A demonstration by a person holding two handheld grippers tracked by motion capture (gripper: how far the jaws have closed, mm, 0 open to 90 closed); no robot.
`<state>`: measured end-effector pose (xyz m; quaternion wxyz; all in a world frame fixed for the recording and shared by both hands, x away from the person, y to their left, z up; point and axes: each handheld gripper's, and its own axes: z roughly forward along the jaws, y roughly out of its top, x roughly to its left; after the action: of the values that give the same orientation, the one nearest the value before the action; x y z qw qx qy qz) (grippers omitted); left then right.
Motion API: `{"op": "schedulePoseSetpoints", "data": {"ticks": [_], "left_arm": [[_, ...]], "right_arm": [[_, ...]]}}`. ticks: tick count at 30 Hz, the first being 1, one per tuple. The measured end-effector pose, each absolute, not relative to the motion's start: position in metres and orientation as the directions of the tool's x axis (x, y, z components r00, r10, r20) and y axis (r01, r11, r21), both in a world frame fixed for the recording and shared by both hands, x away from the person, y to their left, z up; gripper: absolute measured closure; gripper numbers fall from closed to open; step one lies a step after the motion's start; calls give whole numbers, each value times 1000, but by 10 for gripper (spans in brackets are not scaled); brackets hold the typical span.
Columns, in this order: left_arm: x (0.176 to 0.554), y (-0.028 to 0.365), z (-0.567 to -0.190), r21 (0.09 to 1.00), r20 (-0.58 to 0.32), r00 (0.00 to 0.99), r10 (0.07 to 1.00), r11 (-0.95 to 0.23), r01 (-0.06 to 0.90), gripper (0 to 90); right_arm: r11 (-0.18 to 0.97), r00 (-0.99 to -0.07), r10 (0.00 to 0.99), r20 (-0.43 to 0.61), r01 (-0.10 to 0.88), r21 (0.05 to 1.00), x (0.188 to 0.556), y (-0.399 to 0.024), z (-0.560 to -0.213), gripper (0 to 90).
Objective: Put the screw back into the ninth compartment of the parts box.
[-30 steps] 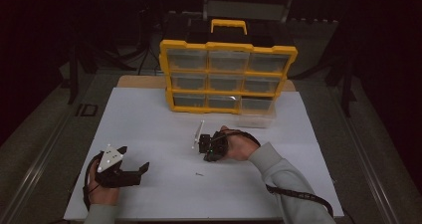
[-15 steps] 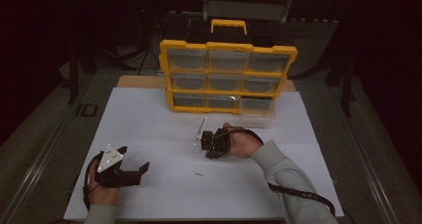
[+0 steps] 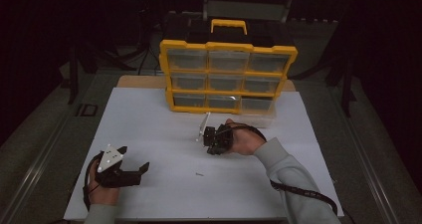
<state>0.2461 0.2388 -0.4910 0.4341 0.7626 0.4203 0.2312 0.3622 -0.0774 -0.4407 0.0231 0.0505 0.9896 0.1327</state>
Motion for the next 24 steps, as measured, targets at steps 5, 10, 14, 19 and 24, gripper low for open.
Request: {"op": "schedulePoseSetpoints", "data": {"ticks": [5,10,14,19,24], "left_arm": [[246,239,-491,855,-12,541,841,-272,442,47],[246,239,-491,856,-12,540,842,-271,441,47],[246,239,-491,855,-13,540,842,-271,442,47],[246,239,-491,855,-12,540,842,-271,441,47],[246,239,-491,856,-13,539,842,-270,441,47]], "right_arm": [[957,-993,112,-37,98,272,364,-79,-436,879],[956,-992,115,-45,98,277,366,-82,-432,880],[955,-992,119,-49,101,278,367,-84,-429,880],[952,-990,129,-56,108,287,369,-86,-424,880],[949,-988,143,-64,118,293,372,-90,-419,879]]}}
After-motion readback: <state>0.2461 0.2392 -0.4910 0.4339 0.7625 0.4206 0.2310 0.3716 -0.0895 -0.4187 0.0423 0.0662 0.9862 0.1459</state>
